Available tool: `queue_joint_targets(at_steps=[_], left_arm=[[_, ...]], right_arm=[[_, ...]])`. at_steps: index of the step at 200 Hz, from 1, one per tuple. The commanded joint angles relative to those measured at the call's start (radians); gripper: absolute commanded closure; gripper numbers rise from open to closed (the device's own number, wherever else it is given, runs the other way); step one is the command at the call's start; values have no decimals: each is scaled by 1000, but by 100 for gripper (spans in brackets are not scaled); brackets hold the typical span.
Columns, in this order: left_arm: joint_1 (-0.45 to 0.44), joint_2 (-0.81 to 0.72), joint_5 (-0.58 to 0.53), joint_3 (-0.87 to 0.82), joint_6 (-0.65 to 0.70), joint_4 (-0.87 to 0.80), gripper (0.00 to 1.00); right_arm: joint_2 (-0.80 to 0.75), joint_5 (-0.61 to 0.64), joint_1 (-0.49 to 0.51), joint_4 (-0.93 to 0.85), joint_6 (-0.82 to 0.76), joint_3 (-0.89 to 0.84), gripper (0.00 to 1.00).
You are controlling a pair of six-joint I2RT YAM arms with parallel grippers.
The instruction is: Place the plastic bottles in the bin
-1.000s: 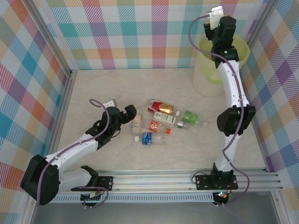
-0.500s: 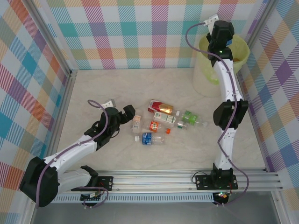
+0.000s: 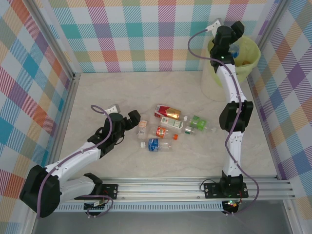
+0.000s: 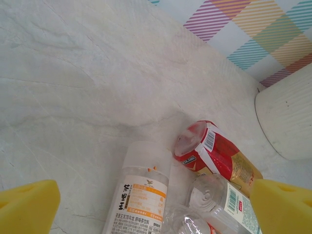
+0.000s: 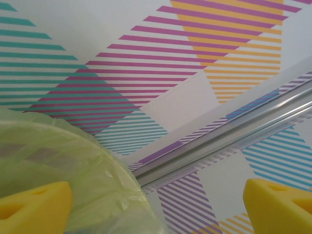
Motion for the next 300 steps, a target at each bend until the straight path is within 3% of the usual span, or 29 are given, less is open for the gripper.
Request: queue_joint_targets(at_steps=[1,41,108,143,204,248,281,300], left_arm=[[14,-7,-6,-11,-10,19,0],[14,11,11,-9,-14,34,0],[17,8,-3,4,-6,10,0],[23,31,12,38,11,-62,0],[25,137,149,156,84,-255,0],[25,256,228,237,144,-412,3],[22,304,328,231,184,-392,11],[20,323,328,217,203,-396,14]], right_arm=[[-56,28,11,-5,36,13,7],[-139,-88,29,-203,235,-27,0],[-462,-263,61,-127,522,-518,0],[-665,-458,61,-110,732,-798,0],[-924,-808,61,-93,1083,-1172,0],[-1028,-838,60,-96,1171,-1297,0],[-1059,-815,61,-100,1169,-1336,0],[-1057,-816,61,-118,1164,-1333,0]])
